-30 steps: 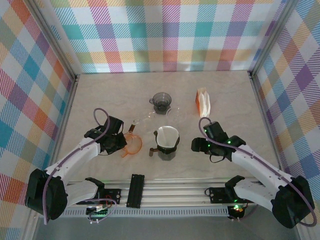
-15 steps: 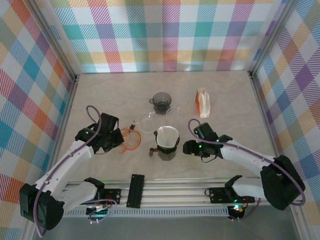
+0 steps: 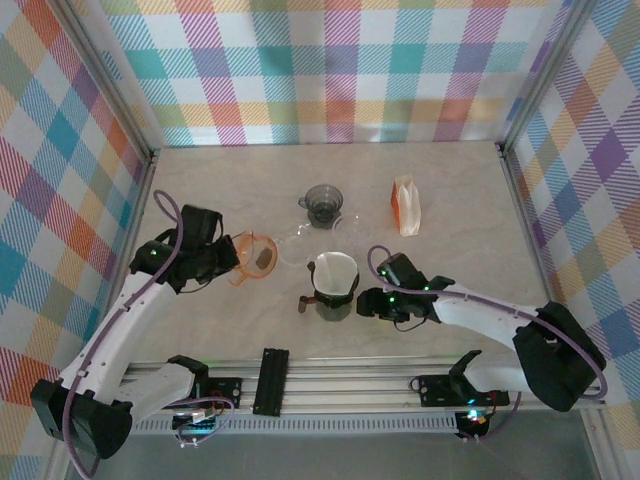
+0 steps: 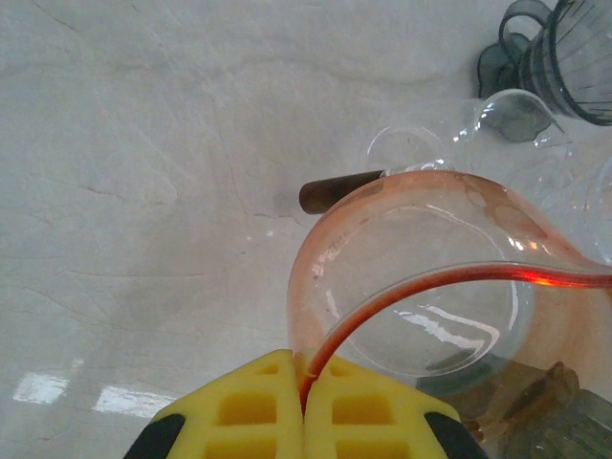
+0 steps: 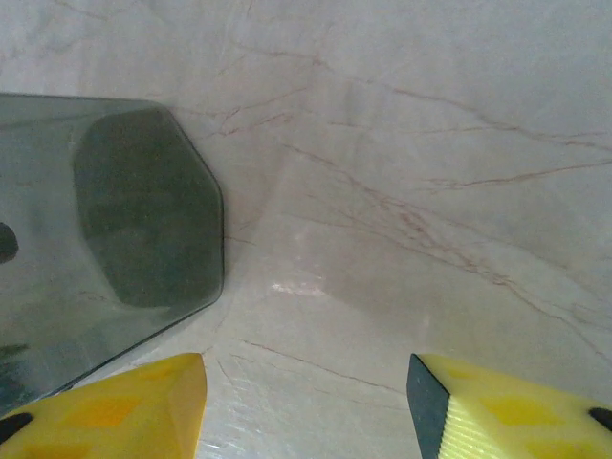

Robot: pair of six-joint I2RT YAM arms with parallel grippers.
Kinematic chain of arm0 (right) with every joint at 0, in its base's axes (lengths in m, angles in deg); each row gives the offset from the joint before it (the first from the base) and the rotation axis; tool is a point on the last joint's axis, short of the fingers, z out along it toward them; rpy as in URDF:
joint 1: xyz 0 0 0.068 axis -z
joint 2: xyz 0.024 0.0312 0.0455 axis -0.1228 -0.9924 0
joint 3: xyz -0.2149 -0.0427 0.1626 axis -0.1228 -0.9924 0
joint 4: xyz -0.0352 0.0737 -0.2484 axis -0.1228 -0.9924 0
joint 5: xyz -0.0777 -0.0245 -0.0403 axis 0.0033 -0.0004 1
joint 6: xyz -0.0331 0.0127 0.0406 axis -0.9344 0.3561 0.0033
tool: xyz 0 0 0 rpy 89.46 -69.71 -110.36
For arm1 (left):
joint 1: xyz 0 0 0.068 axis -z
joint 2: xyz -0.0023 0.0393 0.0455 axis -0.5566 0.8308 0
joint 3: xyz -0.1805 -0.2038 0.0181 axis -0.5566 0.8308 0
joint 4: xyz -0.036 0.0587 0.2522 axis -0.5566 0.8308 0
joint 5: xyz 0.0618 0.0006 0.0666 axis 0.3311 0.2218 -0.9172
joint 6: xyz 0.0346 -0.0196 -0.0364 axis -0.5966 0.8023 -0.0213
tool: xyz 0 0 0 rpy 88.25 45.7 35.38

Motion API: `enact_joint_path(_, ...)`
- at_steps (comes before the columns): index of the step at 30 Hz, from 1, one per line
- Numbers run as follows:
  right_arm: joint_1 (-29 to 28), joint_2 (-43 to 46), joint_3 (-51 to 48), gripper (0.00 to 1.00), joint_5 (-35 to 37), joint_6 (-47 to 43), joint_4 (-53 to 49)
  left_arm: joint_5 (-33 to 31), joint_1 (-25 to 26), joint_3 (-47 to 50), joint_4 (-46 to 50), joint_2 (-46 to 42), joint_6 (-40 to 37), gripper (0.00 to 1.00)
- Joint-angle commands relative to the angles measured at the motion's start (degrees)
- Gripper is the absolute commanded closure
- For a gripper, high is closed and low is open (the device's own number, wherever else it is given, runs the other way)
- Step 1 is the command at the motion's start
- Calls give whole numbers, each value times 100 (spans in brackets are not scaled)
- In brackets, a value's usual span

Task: Place the coffee filter in the dripper

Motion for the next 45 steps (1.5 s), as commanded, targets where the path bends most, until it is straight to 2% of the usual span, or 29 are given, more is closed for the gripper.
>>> enact_joint_path(1, -160, -260, 234, 41, -110, 124, 276, 367, -240, -296, 75, 53, -181, 97)
enact_joint_path(14, -501, -1367, 1064, 42, -110, 165, 962, 1061, -1336, -427, 194, -93, -304, 99)
enact_joint_path(22, -679, -2116, 1737, 42, -106, 265, 1240, 1174, -1892, -1035, 100, 108, -233, 99)
enact_joint_path(28, -863, -2681, 2281, 43, -64, 379, 1288, 1378, -2116, -1491, -94, 376, -19, 99)
enact_joint_path(33, -873, -2562, 2087, 42, 60, 378, 1306, 1438, -2125, -1737, -97, 599, -3, 100)
enact_joint_path(38, -987, -2056, 1328, 38, 143, 273, 1776, 1483, -2118, -1854, -96, 726, -20, 100)
enact_joint_path(42, -1391, -1780, 959, 31, 434, -214, 2273, 1622, -2125, -1952, -94, 854, 6, 100)
enact_joint_path(45, -1693, -1874, 896, 29, 654, -639, 2741, 1620, -2122, -1971, -89, 874, 10, 100)
